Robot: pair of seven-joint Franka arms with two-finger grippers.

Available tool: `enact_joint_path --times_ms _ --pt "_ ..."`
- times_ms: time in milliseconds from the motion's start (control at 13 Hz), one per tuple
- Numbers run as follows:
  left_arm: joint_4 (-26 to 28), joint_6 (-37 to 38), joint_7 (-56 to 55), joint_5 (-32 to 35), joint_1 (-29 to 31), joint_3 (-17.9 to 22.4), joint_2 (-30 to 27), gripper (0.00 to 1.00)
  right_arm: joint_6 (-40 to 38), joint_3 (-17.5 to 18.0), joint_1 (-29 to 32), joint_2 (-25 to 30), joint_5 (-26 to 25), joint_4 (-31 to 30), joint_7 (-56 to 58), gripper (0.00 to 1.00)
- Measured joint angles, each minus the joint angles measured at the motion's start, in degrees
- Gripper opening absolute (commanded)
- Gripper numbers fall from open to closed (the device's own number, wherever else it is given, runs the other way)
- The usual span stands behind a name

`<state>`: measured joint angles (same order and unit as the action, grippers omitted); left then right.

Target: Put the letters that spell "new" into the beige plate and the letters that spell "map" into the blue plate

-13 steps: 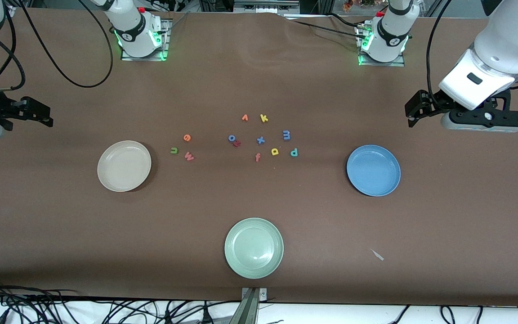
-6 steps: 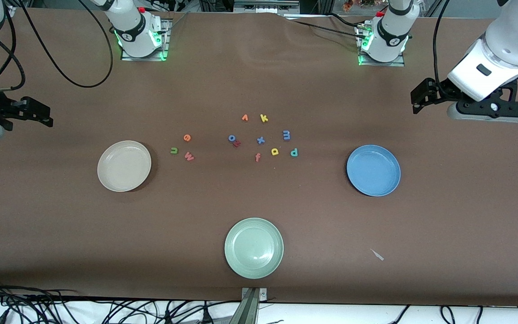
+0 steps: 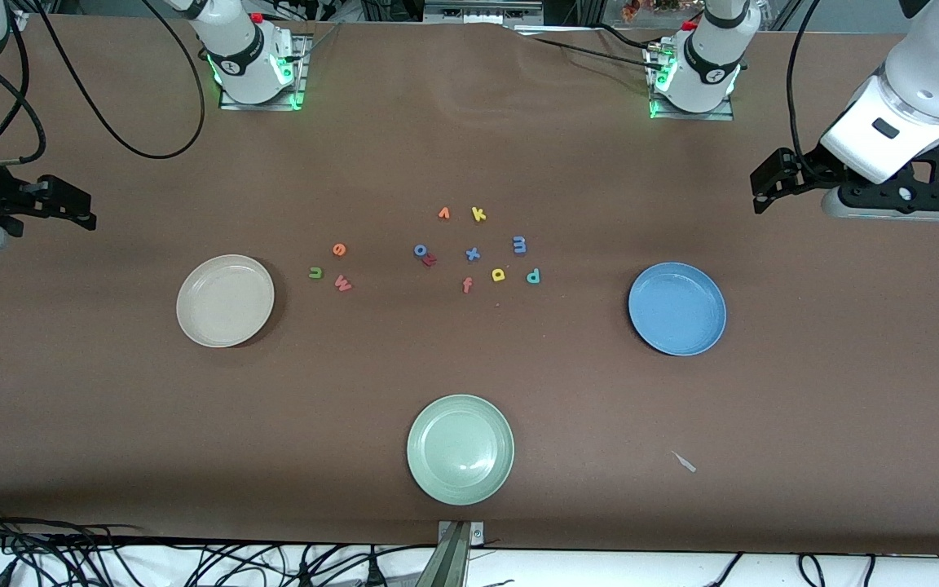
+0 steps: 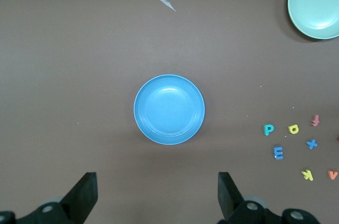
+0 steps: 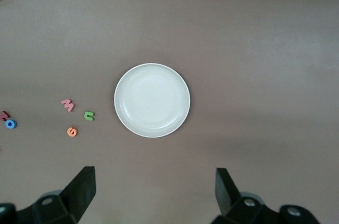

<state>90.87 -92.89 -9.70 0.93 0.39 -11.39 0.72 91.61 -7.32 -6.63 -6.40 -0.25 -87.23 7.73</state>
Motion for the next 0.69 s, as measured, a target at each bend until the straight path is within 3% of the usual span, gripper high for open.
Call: enact_joint_path --times_ms 692 --pt "0.3 -0.2 0.0 0.0 0.1 0.0 -0.4 1.00 0.0 0.1 -1.6 0.0 0.0 0.0 0.0 1.00"
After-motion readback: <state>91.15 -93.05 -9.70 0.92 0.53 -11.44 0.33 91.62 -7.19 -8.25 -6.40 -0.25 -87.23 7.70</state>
